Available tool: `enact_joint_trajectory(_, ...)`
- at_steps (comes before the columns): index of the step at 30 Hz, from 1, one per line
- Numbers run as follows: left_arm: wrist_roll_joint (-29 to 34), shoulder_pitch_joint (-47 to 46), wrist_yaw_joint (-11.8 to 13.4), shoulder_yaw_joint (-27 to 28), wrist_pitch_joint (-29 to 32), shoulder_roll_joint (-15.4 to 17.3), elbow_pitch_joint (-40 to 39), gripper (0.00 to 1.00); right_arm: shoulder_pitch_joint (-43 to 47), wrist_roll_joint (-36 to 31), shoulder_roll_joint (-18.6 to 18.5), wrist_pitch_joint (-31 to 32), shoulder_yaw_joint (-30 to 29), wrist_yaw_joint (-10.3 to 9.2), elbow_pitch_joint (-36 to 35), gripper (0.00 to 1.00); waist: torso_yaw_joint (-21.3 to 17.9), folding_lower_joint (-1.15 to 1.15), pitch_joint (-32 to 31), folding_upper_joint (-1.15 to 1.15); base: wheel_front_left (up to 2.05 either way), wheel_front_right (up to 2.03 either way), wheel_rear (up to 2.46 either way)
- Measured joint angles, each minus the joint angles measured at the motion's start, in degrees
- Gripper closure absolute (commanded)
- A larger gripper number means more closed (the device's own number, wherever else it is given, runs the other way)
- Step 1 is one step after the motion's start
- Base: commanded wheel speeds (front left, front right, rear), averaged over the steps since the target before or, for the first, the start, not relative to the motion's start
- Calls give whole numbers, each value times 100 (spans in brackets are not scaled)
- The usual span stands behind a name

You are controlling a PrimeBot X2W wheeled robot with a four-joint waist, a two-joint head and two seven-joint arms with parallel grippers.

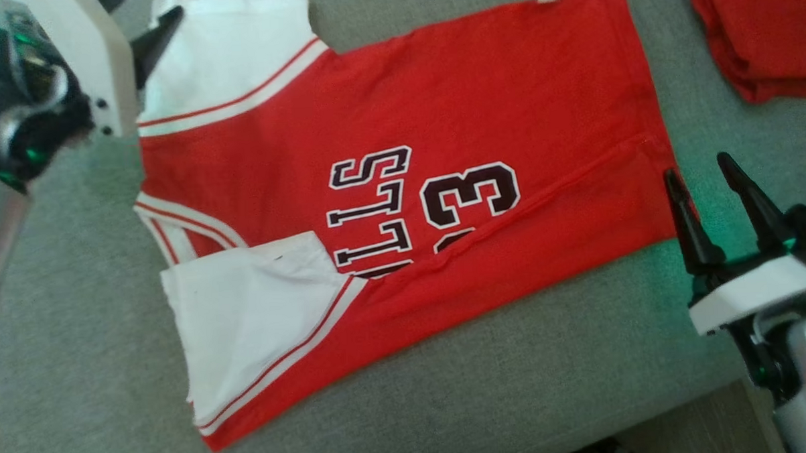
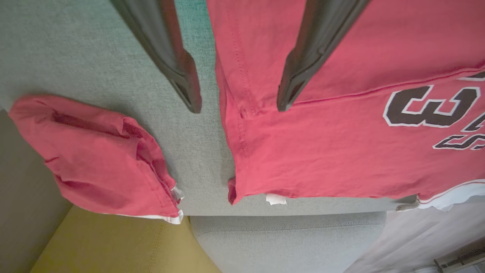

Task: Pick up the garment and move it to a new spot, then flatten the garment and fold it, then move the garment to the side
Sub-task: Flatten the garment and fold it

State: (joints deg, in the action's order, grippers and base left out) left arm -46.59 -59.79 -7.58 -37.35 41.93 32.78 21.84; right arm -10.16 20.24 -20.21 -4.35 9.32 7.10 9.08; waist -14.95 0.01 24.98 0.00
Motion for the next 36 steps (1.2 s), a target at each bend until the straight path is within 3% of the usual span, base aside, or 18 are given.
enact_joint_trajectory(16, 221, -859, -1, -509, -144, 519, 1292, 0, -606, 109, 153, -332, 467, 0, 382, 0, -704, 0, 668, 0, 0, 0, 0)
enact_joint_trajectory(23, 55, -970, 0, -704, -141, 563, 1374, 0, -694, 153, 169, -481, 480, 0, 653, 0, -821, -1, 816, 0, 0, 0, 0)
enact_joint_trajectory(24, 2, -973, 0, -736, -134, 577, 1356, 9, -695, 153, 170, -483, 486, 0, 677, 0, -822, -1, 818, 0, 0, 0, 0)
enact_joint_trajectory(25, -64, -973, 0, -780, -111, 600, 1321, 60, -698, 153, 174, -508, 490, 0, 697, 0, -822, -1, 818, 0, 0, 0, 0)
enact_joint_trajectory(26, -116, -973, -1, -834, -110, 620, 1281, 90, -705, 154, 176, -531, 492, 0, 721, 0, -821, -1, 817, 0, 0, 0, 0)
enact_joint_trajectory(27, -151, -974, -1, -892, -112, 628, 1236, 100, -715, 155, 176, -532, 492, 0, 747, 0, -819, -1, 817, 0, 0, 0, 0)
enact_joint_trajectory(36, -187, -1036, -1, -1319, -483, 675, 1112, 100, -1211, 460, 88, -454, 542, 0, 778, 0, -698, -1, 752, 0, 0, 0, 0)
